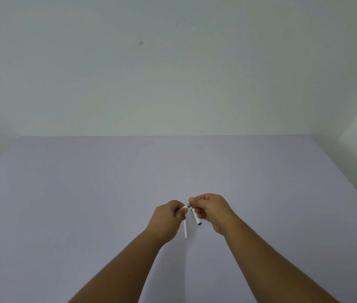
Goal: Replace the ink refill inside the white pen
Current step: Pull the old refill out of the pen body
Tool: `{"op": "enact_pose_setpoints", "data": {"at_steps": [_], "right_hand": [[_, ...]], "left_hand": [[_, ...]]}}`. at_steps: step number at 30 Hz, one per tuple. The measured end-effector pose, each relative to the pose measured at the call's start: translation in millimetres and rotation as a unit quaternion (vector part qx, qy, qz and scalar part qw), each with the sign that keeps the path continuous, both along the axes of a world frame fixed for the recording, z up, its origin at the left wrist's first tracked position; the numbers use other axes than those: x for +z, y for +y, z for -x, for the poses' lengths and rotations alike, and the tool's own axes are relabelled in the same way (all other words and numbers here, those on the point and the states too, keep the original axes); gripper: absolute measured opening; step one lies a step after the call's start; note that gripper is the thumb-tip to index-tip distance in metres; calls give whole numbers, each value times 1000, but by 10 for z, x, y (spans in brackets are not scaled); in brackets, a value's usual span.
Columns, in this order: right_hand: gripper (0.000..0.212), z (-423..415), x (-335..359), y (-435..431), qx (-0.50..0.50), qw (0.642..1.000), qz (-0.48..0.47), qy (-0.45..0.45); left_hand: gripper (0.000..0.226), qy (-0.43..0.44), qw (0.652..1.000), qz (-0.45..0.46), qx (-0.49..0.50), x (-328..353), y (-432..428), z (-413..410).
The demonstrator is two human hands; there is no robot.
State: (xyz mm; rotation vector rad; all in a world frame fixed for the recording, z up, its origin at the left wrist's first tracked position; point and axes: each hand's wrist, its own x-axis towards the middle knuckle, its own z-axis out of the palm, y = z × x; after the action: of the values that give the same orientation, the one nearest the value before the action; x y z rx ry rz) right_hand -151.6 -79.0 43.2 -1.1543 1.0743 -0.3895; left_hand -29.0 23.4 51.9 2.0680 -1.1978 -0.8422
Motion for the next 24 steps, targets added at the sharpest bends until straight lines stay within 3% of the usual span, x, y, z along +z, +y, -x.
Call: {"op": "enact_pose_setpoints", "data": {"at_steps": [1,5,8,10,13,15,17,20,24], "right_hand": [[3,1,14,7,-1,1000,3,-16],[4,-4,40,10,-4,999,-22,-43],[20,-1,30,14,-5,1000,-11,-6],[4,2,25,29,-4,1000,0,-31],[17,-2,32,42,-11,997,-14,-80],[10,-6,54,59,-7,998,-26,-53],[24,-3,42,67,-2,1000,-9,5],[5,-1,29,83,-9,1000,10,-19],[9,-1,51,78,-10,998,-26,-57]], "left_hand": [[18,-6,1000,-1,-1,2,-3,1],[17,-3,1000,2,-2,14,-4,11],[17,-1,1000,4,-4,23,-3,19],[17,-3,1000,6,-2,25,0,19],[18,-9,1000,9,-1,27,5,15],[19,-6,1000,12,1,25,9,17],[20,-5,1000,14,3,23,7,19],[20,-4,1000,12,6,22,0,24],[19,-6,1000,7,5,24,2,22]]}}
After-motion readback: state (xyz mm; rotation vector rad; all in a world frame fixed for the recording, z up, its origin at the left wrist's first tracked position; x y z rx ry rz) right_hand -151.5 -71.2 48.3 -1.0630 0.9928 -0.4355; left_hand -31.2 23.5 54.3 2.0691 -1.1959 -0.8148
